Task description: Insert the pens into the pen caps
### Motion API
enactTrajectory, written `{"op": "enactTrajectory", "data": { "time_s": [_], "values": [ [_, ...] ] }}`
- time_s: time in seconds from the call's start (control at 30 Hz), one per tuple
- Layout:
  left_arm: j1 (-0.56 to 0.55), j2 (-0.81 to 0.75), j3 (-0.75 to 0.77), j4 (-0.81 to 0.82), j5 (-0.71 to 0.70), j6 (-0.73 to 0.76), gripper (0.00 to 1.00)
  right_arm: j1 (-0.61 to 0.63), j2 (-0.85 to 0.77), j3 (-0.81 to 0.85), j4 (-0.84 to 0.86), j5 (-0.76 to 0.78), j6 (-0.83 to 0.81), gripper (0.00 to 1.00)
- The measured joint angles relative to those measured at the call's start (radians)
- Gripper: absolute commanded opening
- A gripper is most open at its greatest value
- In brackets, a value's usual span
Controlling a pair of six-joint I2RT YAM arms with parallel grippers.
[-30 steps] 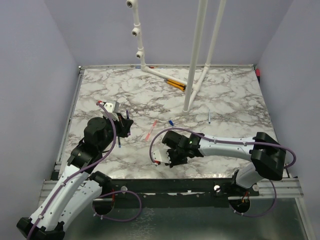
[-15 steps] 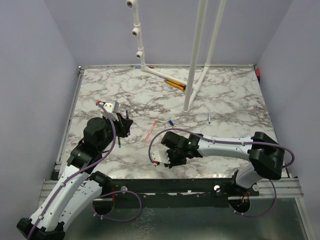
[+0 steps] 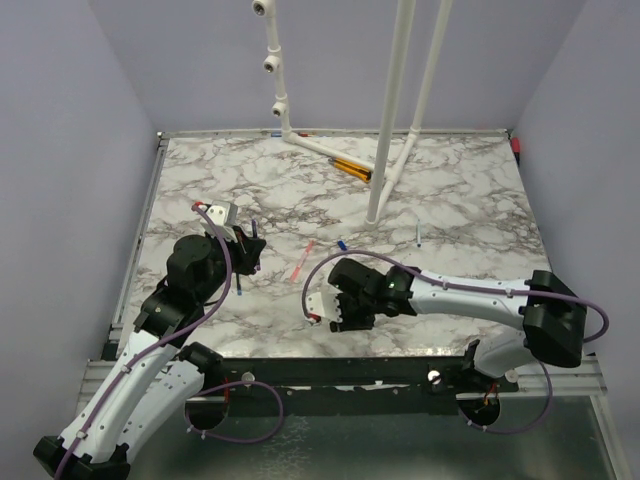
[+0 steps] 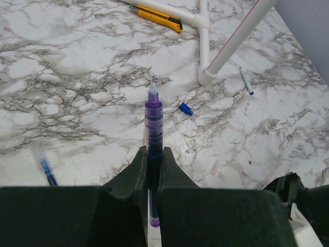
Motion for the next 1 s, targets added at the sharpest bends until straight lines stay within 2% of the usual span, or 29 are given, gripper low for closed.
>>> {"op": "enactTrajectory", "data": {
  "time_s": [0.23,0.3,0.43,0.53,0.63,0.8,1.0],
  "values": [
    [0.0,0.0,0.0,0.0,0.0,0.0,0.0,0.0,-0.09,0.028,0.003,0.1,0.219,0.42],
    [0.0,0.0,0.0,0.0,0.0,0.0,0.0,0.0,-0.107,0.056,0.005,0.142,0.314,0.48],
    [0.0,0.0,0.0,0.0,0.0,0.0,0.0,0.0,-0.147,0.113,0.002,0.28,0.568,0.54],
    [0.0,-0.001,0.0,0.0,0.0,0.0,0.0,0.0,-0.176,0.125,-0.001,0.375,0.76,0.65],
    [0.0,-0.004,0.0,0.0,0.0,0.0,0.0,0.0,-0.228,0.089,0.003,0.446,0.945,0.65],
    [0.0,-0.005,0.0,0.0,0.0,0.0,0.0,0.0,-0.275,0.019,0.009,0.465,1.183,0.65],
    [0.0,-0.01,0.0,0.0,0.008,0.0,0.0,0.0,-0.22,-0.003,-0.014,0.427,1.369,0.64]
  ]
}}
